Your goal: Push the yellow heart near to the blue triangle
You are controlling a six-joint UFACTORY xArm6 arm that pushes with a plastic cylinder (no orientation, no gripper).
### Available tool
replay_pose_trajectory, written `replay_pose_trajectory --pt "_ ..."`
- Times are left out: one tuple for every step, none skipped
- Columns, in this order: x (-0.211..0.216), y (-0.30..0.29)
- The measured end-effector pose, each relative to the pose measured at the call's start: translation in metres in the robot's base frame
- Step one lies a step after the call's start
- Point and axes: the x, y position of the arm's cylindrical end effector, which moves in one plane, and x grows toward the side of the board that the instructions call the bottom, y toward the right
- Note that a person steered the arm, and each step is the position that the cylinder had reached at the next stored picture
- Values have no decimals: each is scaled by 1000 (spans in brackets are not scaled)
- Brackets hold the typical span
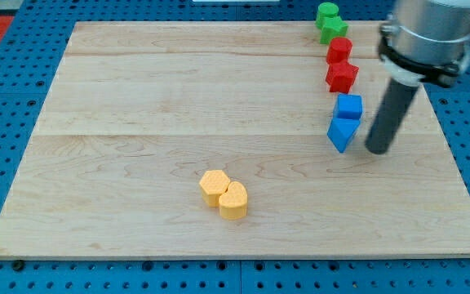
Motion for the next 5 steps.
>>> replay_pose_trajectory --pt "76 -42" --pt "122 -88" --pt "136 -158" --pt "122 -234" --pt "90 -265"
